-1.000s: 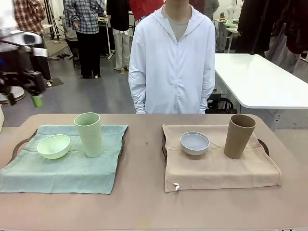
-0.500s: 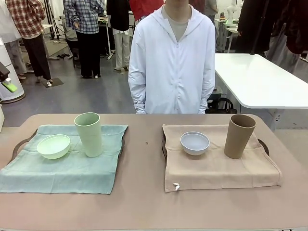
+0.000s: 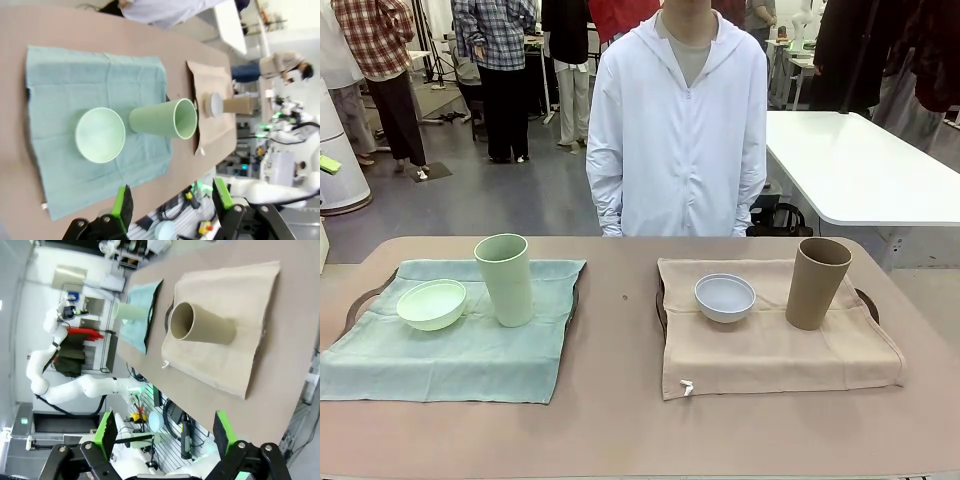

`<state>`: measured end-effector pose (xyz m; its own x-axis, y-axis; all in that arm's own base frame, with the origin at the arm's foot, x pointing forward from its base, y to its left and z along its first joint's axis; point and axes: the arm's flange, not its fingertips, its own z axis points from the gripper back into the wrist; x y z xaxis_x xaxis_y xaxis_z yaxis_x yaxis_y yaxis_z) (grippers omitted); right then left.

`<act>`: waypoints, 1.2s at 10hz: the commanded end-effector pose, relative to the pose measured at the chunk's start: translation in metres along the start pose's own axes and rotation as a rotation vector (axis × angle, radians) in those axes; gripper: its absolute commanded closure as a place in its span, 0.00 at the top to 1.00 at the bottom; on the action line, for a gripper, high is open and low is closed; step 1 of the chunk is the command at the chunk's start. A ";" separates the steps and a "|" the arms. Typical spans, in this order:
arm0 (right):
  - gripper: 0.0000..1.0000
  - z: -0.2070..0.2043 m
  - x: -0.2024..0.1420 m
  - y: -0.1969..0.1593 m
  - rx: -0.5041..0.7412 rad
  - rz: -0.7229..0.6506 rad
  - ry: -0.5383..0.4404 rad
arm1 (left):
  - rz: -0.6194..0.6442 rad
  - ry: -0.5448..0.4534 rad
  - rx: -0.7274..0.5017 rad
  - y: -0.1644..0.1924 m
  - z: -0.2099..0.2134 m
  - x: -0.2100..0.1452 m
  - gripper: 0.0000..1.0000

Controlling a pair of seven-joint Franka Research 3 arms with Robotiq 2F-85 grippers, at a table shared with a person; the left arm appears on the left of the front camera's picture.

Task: Set up a tray with a mat and arrange the tableware.
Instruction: Place the Picnic Bowl and Reusable plastic cup back onto the Handle tray in front of the human's position.

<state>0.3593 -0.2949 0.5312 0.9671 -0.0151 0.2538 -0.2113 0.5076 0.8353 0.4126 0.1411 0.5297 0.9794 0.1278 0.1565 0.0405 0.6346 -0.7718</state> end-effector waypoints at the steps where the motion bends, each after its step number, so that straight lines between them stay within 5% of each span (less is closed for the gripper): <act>1: 1.00 0.023 -0.010 -0.002 0.015 -0.023 -0.055 | -0.005 -0.057 -0.061 0.011 0.007 -0.018 0.84; 5: 1.00 0.049 -0.041 -0.008 0.038 -0.045 -0.110 | 0.043 -0.141 -0.127 0.026 0.025 -0.045 0.84; 8: 1.00 0.048 -0.045 -0.012 0.061 -0.049 -0.097 | -0.119 -0.169 -0.077 0.023 0.022 -0.056 0.84; 11: 1.00 0.044 -0.039 -0.012 0.083 -0.046 -0.074 | -0.069 -0.049 -0.098 0.023 0.022 -0.044 0.84; 12: 1.00 0.043 -0.046 -0.010 0.044 -0.068 -0.083 | -0.101 -0.136 -0.088 0.020 0.028 -0.050 0.84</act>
<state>0.3119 -0.3351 0.5305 0.9668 -0.1140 0.2287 -0.1533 0.4572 0.8760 0.3609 0.1664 0.5180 0.9443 0.1554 0.2900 0.1531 0.5726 -0.8054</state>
